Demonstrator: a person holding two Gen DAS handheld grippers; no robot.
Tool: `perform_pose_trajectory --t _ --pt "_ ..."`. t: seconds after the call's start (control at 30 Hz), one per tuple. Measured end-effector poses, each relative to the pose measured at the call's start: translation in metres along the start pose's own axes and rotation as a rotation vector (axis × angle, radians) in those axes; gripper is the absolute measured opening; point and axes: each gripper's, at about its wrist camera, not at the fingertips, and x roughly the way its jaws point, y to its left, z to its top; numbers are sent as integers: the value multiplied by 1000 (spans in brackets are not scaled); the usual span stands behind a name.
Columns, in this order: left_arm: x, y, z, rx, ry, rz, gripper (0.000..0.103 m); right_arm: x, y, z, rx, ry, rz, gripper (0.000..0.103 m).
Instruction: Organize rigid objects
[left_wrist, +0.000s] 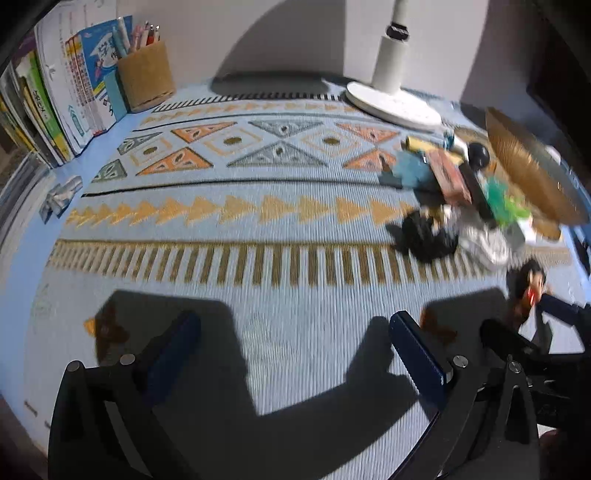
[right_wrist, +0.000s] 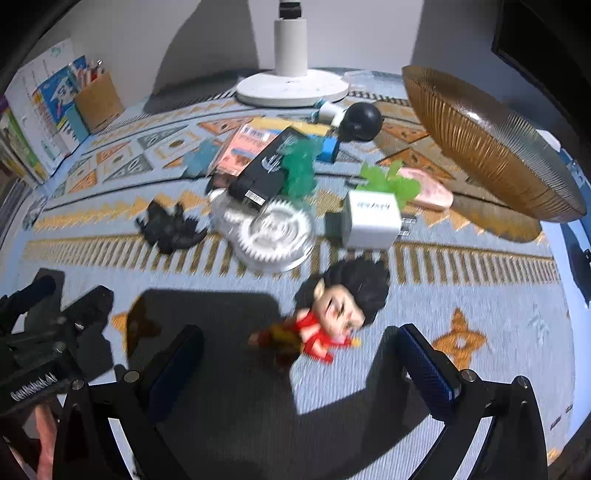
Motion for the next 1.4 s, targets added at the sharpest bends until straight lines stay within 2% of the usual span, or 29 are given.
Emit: perform_pose_trajectory --t 0.13,0.33,0.43,0.5,0.57,0.63,0.73,0.83,0.93,1.03,1.1,1.23,1.3,1.4 --pt "-8 -3 -12 -6 4 1 102 -10 -2 -18 -43 -9 23 103" --pt "-21 -4 -24 28 24 -16 102 -28 -2 -54 1 -117 -6 103" --pt "-28 -7 -30 32 45 -39 101 -31 -3 -56 16 -69 -17 103" --pt "-33 -5 -31 -1 49 -60 101 -32 -6 -52 30 -31 -8 103" --pt "-44 2 -31 -47 38 -132 101 -30 -3 -50 27 -7 -13 103" --pt "-57 5 -29 -70 4 -148 101 -31 -2 -53 27 -10 -14 103" --pt "-79 5 -27 -51 -68 -105 101 -32 0 -60 23 -43 -22 103" --pt "-103 3 -25 -28 -143 -66 101 -36 -5 -60 61 -6 -32 103" --pt "-127 2 -22 -18 -220 -15 102 -69 -14 -61 118 -110 -26 103" --pt "-157 1 -23 -21 -292 42 102 -117 -12 -59 89 -259 -100 103" --pt "-170 -2 -24 -29 -328 54 102 -134 -13 -60 90 -305 -114 103" --pt "-179 -19 -33 -13 -367 31 102 -153 -18 -64 96 -359 -106 103" --pt "-177 -25 -36 -4 -368 21 102 -157 -17 -64 91 -369 -142 103" --pt "-167 -31 -38 7 -341 8 102 -156 -20 -65 105 -356 -139 103"
